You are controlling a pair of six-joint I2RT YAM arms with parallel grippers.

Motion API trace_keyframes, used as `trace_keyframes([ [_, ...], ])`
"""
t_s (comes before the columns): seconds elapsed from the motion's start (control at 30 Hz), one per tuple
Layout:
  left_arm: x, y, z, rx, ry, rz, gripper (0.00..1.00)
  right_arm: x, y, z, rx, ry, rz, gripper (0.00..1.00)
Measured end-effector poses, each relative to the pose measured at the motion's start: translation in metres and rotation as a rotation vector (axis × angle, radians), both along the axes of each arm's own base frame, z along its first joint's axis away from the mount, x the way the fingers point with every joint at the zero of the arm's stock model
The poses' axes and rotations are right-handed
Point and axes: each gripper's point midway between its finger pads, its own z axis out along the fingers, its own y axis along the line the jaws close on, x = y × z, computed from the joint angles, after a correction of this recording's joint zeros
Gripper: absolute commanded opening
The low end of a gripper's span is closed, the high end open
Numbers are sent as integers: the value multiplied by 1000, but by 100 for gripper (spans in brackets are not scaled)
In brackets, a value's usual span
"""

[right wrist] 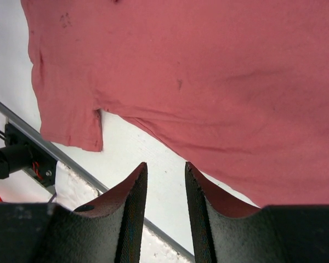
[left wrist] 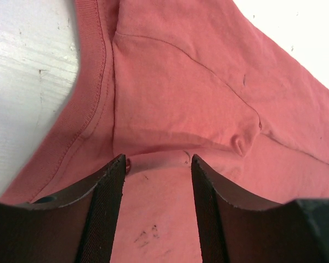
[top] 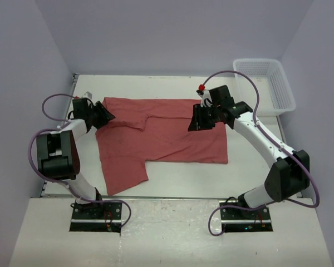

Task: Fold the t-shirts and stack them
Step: Fold the flattened tshirt in 1/3 of the way

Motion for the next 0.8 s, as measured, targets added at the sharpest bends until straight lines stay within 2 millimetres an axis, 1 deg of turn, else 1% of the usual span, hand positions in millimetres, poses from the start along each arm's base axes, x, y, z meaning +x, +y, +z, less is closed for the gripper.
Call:
trace_keyframes([
  [0.33, -6, -1, -2, -5, 27, 0, 53, 1, 1, 6, 4, -9, 1, 35],
  [0.57, -2, -1, 3, -4, 18, -1, 53, 2, 1, 6, 4, -10, 1, 35],
  [0.8, -3, -1, -6, -8, 39, -2, 50, 2, 1, 6, 4, -11, 1, 35],
])
